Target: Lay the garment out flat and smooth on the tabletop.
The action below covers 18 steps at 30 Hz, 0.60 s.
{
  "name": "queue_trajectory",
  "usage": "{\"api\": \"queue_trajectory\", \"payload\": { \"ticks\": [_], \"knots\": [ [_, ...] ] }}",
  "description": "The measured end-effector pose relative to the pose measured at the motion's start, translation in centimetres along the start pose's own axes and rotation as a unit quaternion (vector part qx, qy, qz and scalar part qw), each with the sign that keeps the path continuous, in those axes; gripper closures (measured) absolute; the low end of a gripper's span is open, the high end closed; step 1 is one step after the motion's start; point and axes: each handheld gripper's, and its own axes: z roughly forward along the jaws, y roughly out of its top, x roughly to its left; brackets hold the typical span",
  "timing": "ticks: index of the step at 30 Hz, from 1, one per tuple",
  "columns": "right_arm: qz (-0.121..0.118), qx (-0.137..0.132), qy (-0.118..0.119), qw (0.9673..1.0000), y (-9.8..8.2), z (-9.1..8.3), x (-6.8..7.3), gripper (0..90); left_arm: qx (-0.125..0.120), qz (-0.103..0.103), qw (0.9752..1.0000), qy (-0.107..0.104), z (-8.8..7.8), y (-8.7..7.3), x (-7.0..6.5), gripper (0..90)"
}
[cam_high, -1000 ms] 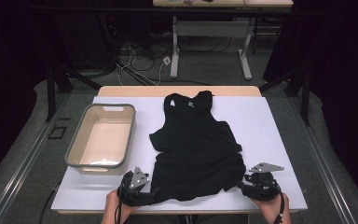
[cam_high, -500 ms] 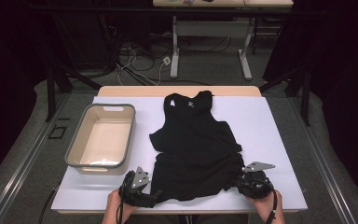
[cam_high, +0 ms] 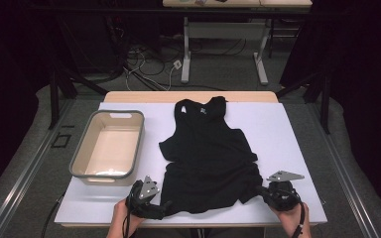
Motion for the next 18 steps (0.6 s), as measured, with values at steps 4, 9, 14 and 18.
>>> {"api": "queue_trajectory", "payload": {
  "ticks": [4,9,14,18],
  "knots": [
    [0.004,-0.005,-0.022,0.9997,0.2,-0.3,-0.5,88.0,0.001,0.003,1.0000,0.002,0.1,0.1,0.0,16.5],
    [-0.025,0.023,-0.039,0.9987,0.4,1.2,-0.9,73.1,0.003,0.003,1.0000,0.004,0.1,0.0,0.1,16.7],
    [-0.021,0.008,-0.033,0.9992,0.2,0.1,-0.8,56.8,0.000,-0.004,1.0000,0.005,-0.1,0.0,0.2,16.9],
    [-0.015,-0.005,-0.014,0.9998,-0.1,-0.9,-0.4,49.8,0.001,-0.003,1.0000,0.006,-0.1,0.0,0.1,17.0]
  ]
}}
